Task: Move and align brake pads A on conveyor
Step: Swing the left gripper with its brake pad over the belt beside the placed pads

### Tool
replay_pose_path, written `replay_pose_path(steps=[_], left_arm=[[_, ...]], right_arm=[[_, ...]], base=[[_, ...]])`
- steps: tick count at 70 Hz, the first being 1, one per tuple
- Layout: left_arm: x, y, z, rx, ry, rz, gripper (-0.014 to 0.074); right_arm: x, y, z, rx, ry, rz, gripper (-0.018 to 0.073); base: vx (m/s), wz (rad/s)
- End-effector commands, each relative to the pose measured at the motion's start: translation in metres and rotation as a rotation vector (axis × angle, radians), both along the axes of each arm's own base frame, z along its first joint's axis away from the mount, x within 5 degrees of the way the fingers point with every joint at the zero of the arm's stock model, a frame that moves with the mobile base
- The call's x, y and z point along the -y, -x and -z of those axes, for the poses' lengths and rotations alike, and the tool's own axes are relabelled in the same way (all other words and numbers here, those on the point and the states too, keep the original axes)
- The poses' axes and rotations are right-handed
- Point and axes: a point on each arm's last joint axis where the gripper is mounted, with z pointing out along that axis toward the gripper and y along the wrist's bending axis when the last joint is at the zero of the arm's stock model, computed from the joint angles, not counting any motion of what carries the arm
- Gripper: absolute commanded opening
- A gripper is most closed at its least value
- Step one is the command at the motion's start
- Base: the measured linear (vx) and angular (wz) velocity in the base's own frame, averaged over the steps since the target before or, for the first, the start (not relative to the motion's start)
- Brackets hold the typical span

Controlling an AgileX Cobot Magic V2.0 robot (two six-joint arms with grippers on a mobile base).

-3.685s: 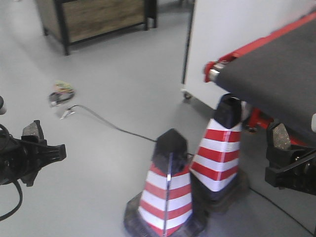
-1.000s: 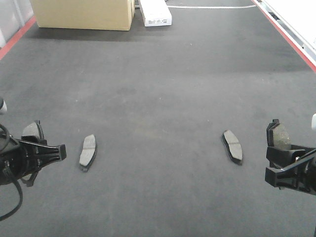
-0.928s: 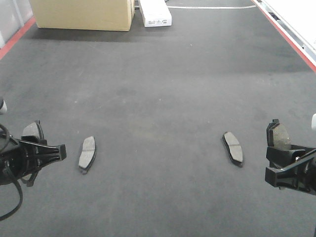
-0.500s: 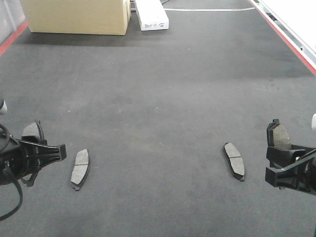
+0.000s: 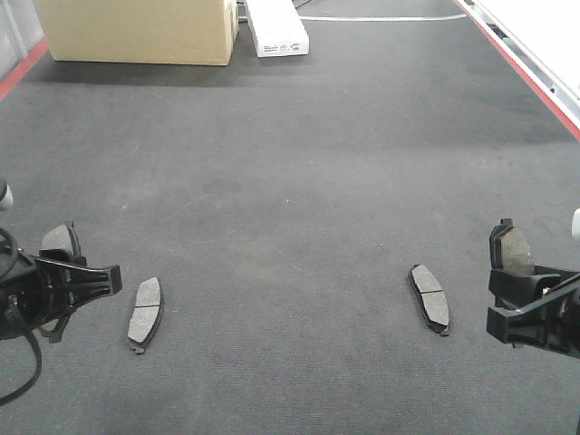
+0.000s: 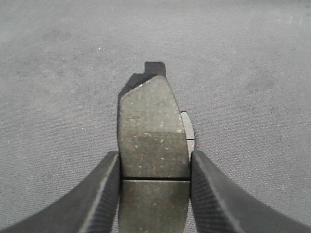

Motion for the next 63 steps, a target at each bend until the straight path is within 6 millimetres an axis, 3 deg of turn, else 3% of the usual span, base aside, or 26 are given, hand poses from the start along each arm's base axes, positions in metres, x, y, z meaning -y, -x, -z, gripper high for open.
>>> replay_pose_path(steps=[1, 45, 63], left_arm=[[0.002, -0.002, -0.014, 0.076, 0.010, 0.035, 0.0216], [0.004, -0.003, -0.016, 0.101, 0.011, 0.062, 0.0216], [0.024, -0.007, -0.024, 0.182, 0.131, 0.223, 0.0216]], right_arm=[[-0.002, -0.004, -0.018, 0.123, -0.023, -0.019, 0.0036], [-0.002, -0.004, -0.018, 0.123, -0.023, -0.019, 0.0036], [-0.002, -0.004, -0.018, 0.123, -0.023, -0.019, 0.0036]], base=[[0.00, 0.00], [0.00, 0.00], [0.00, 0.00]])
